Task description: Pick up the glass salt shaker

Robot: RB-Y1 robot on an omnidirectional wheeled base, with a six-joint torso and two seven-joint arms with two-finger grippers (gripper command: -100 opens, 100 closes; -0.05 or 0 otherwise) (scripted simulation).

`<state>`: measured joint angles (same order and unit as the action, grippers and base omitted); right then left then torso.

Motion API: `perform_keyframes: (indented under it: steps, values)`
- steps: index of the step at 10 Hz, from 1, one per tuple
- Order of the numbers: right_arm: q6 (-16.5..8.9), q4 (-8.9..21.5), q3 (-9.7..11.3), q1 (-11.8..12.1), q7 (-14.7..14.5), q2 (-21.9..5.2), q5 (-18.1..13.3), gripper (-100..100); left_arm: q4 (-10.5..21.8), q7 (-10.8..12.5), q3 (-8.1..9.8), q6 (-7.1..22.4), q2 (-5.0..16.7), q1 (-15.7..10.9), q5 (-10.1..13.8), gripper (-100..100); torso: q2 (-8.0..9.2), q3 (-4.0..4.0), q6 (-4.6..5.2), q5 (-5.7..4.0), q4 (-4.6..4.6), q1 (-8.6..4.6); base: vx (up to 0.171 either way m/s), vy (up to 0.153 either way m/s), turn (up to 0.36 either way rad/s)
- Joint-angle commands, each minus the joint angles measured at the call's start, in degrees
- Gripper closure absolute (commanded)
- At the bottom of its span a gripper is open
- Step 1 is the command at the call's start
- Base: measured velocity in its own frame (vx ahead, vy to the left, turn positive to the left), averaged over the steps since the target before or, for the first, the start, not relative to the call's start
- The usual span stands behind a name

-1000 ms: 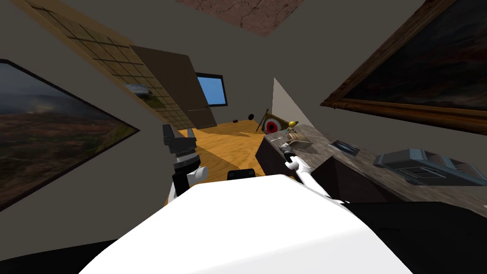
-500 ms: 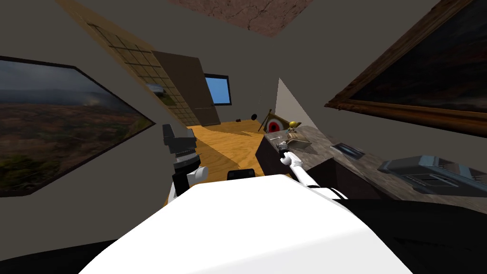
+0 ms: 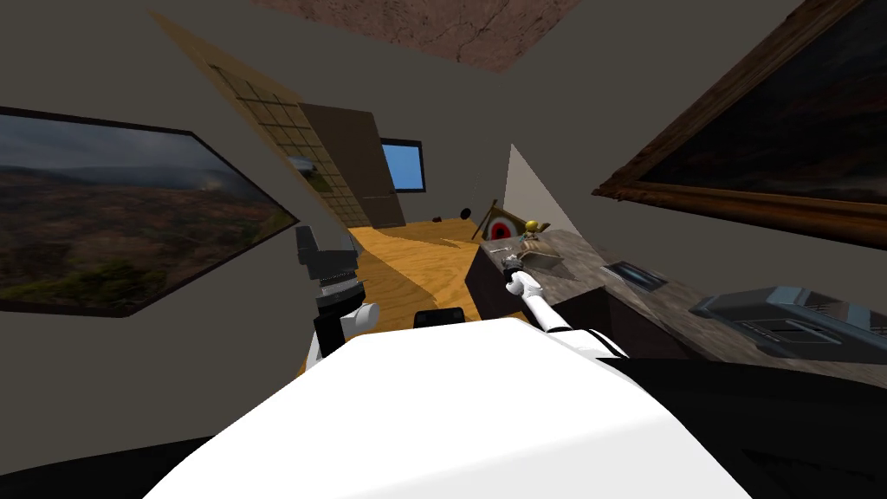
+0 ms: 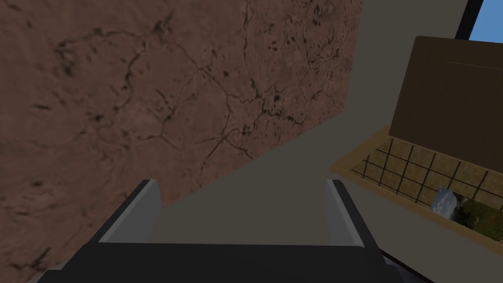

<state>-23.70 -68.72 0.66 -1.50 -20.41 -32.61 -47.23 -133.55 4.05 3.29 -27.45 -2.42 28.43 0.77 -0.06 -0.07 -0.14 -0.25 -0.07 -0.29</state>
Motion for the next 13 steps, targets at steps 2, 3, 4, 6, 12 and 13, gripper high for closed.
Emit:
perform_keyframes:
  steps: [2,3,4,6,12,13]
  values:
    - [-4.4,1.23,2.48,-2.99,3.12,-0.01,-2.43,-100,0.0,0.0,-0.01,0.0,0.0,-0.02,0.0,0,0.07,0.03,-0.08,0.0,0.01,-0.03,-0.118,-0.05,0.155]
    - [-6.04,2.67,4.8,-5.36,5.36,0.01,-4.93,-100,0.0,0.0,0.0,0.0,0.0,-0.01,0.0,0,0.15,0.08,-0.02,-0.01,0.03,-0.06,-0.195,-0.086,0.204]
    - [-7.63,2.67,4.8,-5.98,6.21,0.01,-4.93,-100,0.0,0.0,0.0,0.0,0.0,-0.02,0.0,0,0.35,0.19,-0.06,-0.03,0.07,-0.18,-0.163,-0.073,0.098]
    - [-7.87,2.46,4.75,-5.76,5.88,0.03,-4.73,-100,0.0,0.0,0.0,0.0,0.0,0.0,0.0,0,0.01,0.02,0.01,0.0,0.01,-0.02,-0.029,-0.013,-0.017]
    - [-8.01,2.32,4.68,-5.99,6.18,0.04,-4.74,0,0.0,0.0,0.0,0.0,0.0,0.01,0.0,0,-0.45,-0.34,0.04,0.03,-0.25,0.1,-0.001,0.0,0.001]
    - [-5.22,1.23,2.48,-3.1,3.25,-0.01,-2.43,100,0.0,0.0,0.0,0.0,0.0,0.01,0.0,0,-0.45,-0.33,0.02,-0.01,-0.23,0.07,0.147,0.026,-0.174]
